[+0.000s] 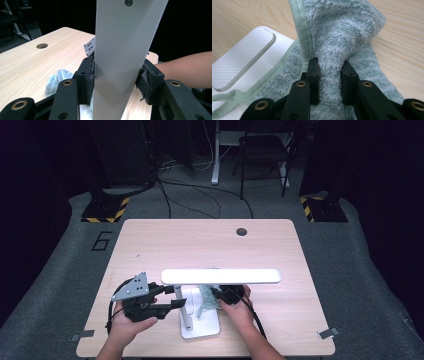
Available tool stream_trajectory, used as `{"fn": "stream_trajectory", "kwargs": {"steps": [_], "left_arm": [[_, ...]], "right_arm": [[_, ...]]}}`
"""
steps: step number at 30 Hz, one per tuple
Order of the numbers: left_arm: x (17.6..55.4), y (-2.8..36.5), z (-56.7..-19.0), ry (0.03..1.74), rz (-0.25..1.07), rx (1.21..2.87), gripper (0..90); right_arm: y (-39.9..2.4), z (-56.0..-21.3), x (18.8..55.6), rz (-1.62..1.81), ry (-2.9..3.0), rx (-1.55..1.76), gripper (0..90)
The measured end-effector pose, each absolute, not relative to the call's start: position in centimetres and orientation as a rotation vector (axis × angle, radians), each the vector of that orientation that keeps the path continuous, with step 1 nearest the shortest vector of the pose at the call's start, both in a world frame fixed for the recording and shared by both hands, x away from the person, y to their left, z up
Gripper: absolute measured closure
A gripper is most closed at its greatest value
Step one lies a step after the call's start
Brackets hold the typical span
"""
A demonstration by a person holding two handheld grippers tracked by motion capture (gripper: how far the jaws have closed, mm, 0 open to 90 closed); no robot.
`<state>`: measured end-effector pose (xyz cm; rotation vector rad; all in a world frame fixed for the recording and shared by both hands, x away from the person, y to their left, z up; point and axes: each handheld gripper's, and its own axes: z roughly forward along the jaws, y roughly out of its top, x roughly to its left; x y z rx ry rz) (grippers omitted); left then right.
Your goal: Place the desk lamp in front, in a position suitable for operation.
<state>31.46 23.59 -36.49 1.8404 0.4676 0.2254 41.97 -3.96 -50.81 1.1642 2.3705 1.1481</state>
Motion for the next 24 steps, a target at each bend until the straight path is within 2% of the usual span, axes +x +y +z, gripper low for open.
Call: {"fn": "stream_trajectory", "kwargs": {"steps": [8,16,24], "left_arm": [[31.5,23.5,-36.6,0.471,0.208,1.830,51.7],[31.5,23.5,-36.6,0.472,0.207,1.829,51.8],[31.5,23.5,-36.6,0.473,0.207,1.829,51.7]], "right_arm": [[-3.5,-49.8,41.3,1.190,2.395,1.132,72.9],[0.4,-48.3,39.3,1.325,2.518,0.895,72.6],[2.9,-49.3,38.4,1.293,2.626,0.771,72.3]]}}
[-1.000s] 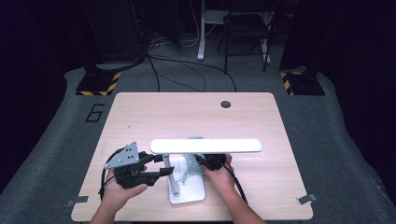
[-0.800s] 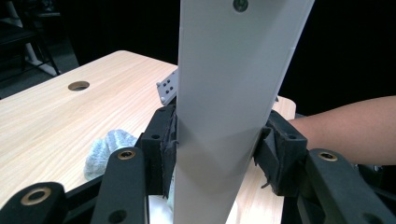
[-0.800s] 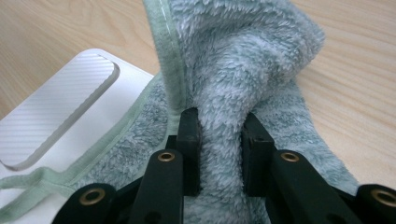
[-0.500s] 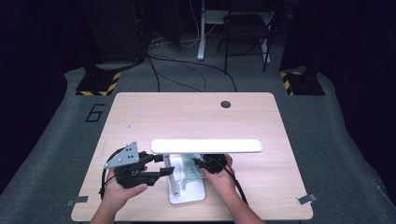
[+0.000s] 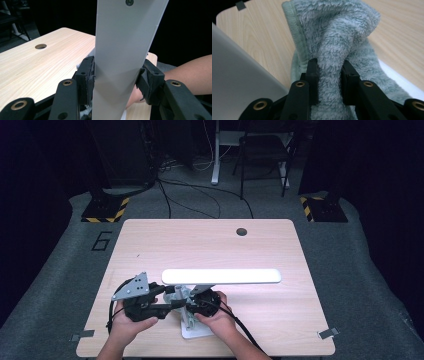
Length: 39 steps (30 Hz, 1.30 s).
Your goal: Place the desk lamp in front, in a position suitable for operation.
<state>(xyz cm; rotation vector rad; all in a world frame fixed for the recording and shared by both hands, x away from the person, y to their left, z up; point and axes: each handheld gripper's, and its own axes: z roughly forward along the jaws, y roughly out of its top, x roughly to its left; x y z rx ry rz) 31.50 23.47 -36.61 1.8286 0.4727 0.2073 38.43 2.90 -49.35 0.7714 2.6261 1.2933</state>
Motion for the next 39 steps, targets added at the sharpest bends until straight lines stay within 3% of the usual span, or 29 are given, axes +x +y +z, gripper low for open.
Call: {"fn": "stream_trajectory", "kwargs": {"steps": [39], "left_arm": [[31.4,23.5,-36.6,0.473,0.216,1.827,51.7]], "right_arm": [[0.7,-50.2,41.6,1.195,2.480,1.030,72.5]]}}
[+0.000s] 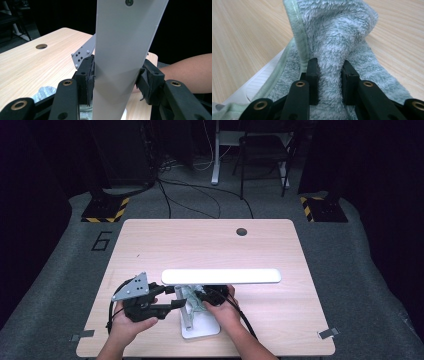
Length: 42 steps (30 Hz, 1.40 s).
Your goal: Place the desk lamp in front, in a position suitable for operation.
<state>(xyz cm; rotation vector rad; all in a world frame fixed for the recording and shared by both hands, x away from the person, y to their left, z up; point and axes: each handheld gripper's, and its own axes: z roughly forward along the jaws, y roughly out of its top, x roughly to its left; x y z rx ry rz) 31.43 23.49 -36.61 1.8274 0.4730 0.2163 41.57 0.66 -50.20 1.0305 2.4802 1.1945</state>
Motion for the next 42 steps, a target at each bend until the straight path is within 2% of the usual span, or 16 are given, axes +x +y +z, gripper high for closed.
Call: {"fn": "stream_trajectory", "kwargs": {"steps": [7,12,16,42], "left_arm": [[31.5,23.5,-36.6,0.472,0.209,1.827,51.7],[31.5,23.4,-36.6,0.476,0.211,1.827,51.7],[31.4,23.4,-36.6,0.476,0.215,1.830,51.8],[31.3,23.4,-36.6,0.476,0.227,1.835,51.9]], "right_arm": [[0.4,-49.6,41.2,1.222,2.489,1.042,72.2],[1.5,-49.0,39.4,1.314,2.588,0.871,72.2],[2.3,-49.7,38.5,1.239,2.598,0.773,72.1],[-0.7,-50.5,40.8,1.186,2.487,0.930,72.2]]}}
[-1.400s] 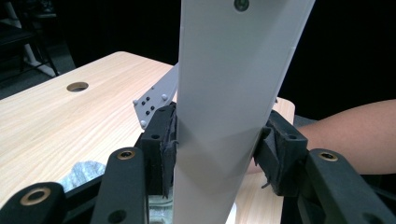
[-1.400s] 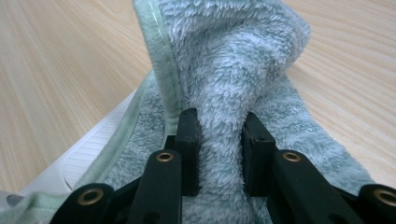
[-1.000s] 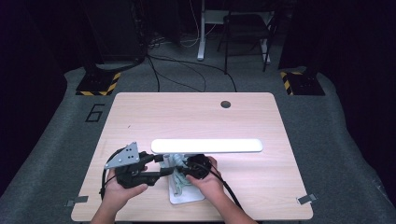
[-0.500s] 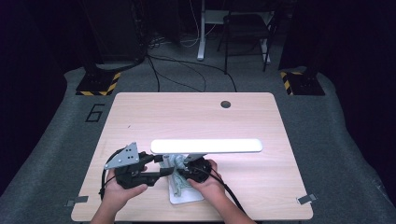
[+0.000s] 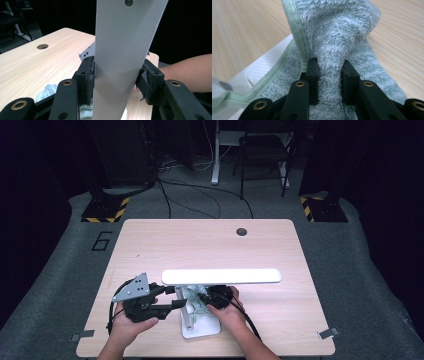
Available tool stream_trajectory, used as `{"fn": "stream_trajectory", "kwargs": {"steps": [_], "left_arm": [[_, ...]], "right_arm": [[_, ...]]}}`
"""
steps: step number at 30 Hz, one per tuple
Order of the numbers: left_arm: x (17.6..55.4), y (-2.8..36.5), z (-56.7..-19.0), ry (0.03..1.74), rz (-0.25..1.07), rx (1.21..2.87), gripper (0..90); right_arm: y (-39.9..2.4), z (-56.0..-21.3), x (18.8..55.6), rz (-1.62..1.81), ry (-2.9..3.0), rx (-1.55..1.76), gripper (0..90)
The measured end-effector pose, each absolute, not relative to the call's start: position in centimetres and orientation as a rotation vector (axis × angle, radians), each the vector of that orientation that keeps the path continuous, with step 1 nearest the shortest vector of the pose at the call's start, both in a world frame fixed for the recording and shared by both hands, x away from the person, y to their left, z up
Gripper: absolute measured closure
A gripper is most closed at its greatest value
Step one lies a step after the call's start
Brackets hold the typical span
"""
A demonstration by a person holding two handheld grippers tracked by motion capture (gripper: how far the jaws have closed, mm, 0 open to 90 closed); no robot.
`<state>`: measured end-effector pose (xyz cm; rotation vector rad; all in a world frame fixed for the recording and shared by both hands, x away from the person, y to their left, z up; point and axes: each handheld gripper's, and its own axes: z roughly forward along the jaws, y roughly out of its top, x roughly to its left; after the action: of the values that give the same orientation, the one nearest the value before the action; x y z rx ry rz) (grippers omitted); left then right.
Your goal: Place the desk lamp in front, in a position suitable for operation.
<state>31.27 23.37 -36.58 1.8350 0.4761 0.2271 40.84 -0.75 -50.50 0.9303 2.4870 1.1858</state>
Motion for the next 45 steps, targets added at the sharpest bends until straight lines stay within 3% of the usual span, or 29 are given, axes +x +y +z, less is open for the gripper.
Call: {"fn": "stream_trajectory", "kwargs": {"steps": [27,38,45], "left_arm": [[31.4,23.3,-36.6,0.476,0.231,1.827,51.8],[31.4,23.2,-36.7,0.481,0.225,1.820,51.7],[31.4,23.2,-36.7,0.484,0.225,1.818,51.7]], "right_arm": [[-6.3,-51.3,42.7,1.114,2.351,1.181,71.1],[-6.7,-49.7,40.4,1.185,2.358,1.118,70.8],[-5.8,-48.8,36.5,1.288,2.398,0.962,70.8]]}}
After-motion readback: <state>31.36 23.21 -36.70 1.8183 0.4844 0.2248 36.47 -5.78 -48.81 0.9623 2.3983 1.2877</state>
